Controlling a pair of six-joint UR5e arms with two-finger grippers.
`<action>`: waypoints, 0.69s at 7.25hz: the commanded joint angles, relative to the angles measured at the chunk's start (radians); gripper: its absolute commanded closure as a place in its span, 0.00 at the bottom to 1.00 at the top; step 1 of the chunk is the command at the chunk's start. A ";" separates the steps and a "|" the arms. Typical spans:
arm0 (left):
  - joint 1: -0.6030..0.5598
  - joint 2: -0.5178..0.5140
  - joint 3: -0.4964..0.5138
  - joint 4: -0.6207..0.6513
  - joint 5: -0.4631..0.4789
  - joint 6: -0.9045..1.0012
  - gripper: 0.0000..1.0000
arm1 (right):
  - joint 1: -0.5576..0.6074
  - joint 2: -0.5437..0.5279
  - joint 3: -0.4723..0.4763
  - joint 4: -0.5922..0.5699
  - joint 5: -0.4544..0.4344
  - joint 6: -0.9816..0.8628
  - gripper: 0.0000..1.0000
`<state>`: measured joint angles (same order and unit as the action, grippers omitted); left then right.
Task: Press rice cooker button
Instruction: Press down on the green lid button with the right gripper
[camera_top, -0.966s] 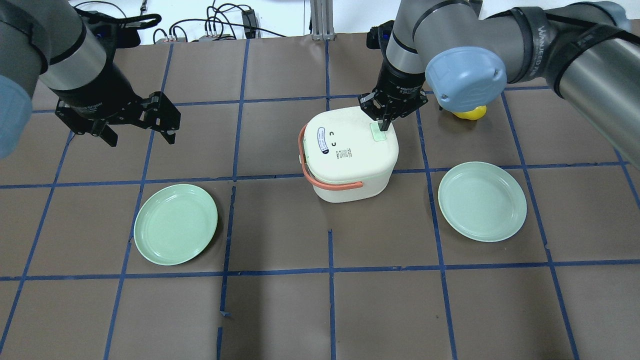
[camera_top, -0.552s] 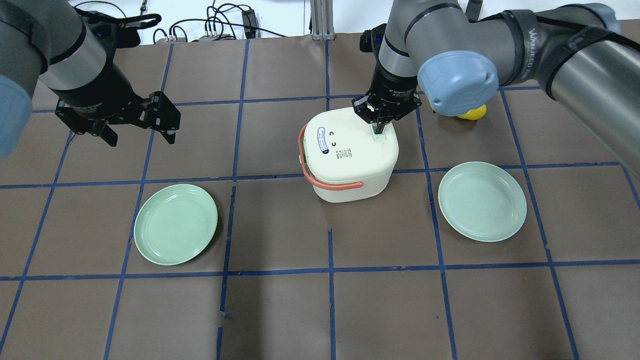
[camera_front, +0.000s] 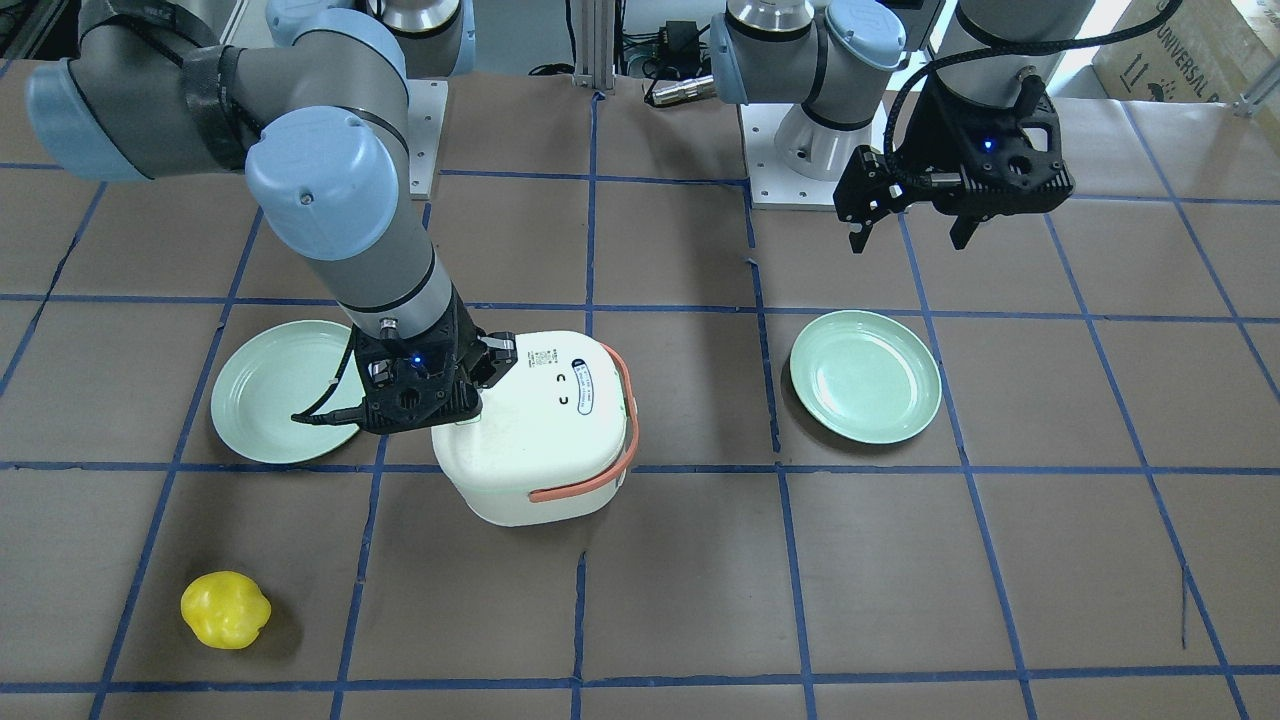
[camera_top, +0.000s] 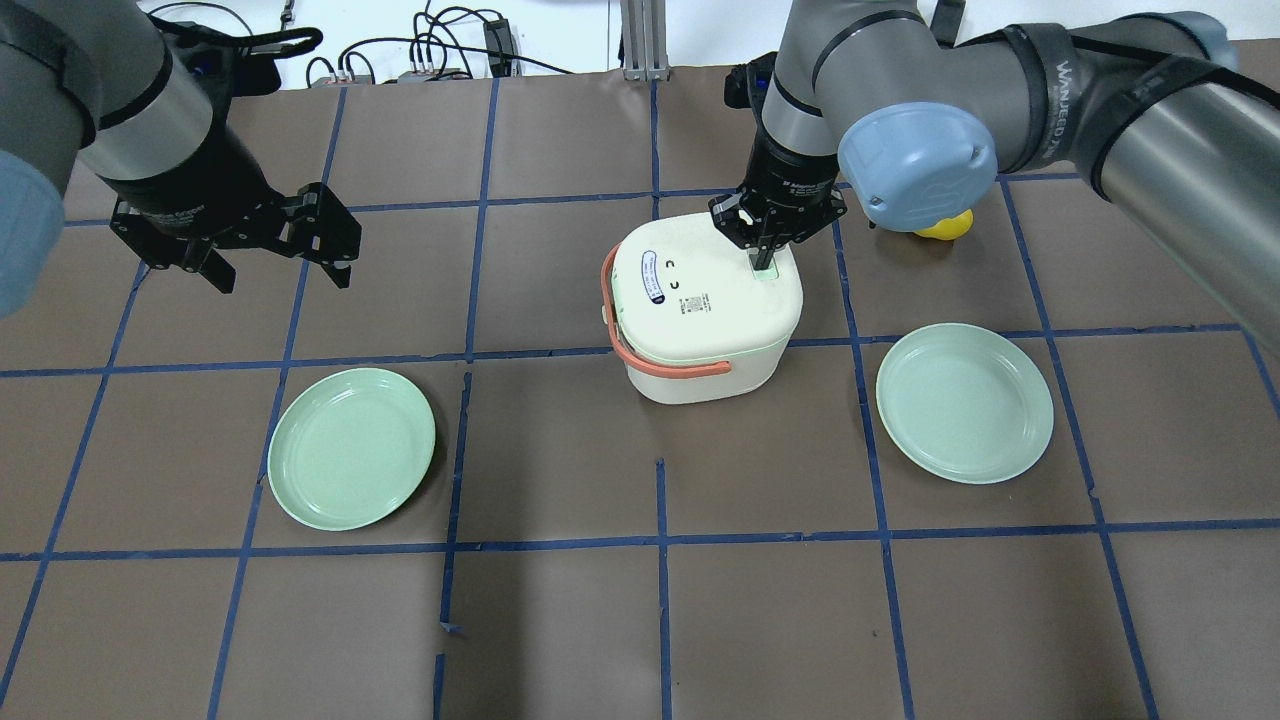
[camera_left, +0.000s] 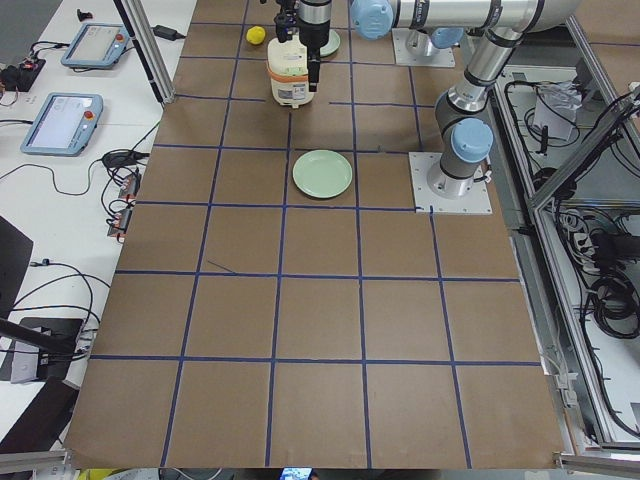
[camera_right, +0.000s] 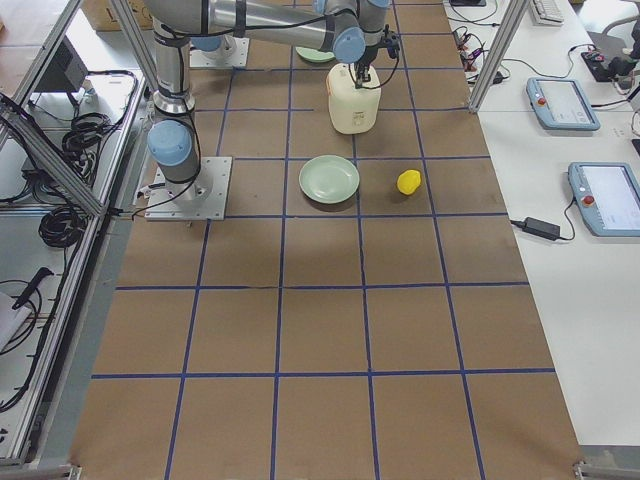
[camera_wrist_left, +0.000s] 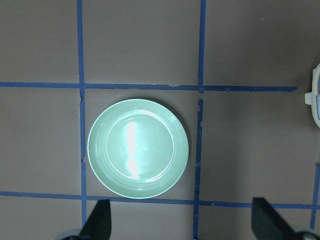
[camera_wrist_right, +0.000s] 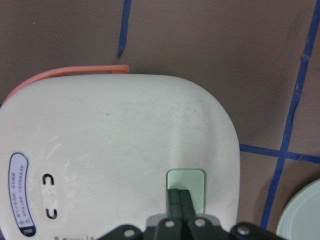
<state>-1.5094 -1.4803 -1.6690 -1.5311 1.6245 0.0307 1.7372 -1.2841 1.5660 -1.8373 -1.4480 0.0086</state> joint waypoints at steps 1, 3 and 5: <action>0.000 0.000 0.000 0.000 0.000 0.000 0.00 | 0.002 0.002 0.000 0.000 0.000 -0.001 0.92; 0.000 0.000 0.000 -0.001 0.000 0.000 0.00 | 0.004 -0.001 -0.003 0.000 0.000 0.004 0.92; 0.000 0.000 0.000 0.000 0.000 -0.002 0.00 | 0.004 -0.007 -0.004 0.001 0.000 0.004 0.92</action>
<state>-1.5094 -1.4803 -1.6690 -1.5319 1.6245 0.0304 1.7402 -1.2879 1.5631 -1.8368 -1.4481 0.0119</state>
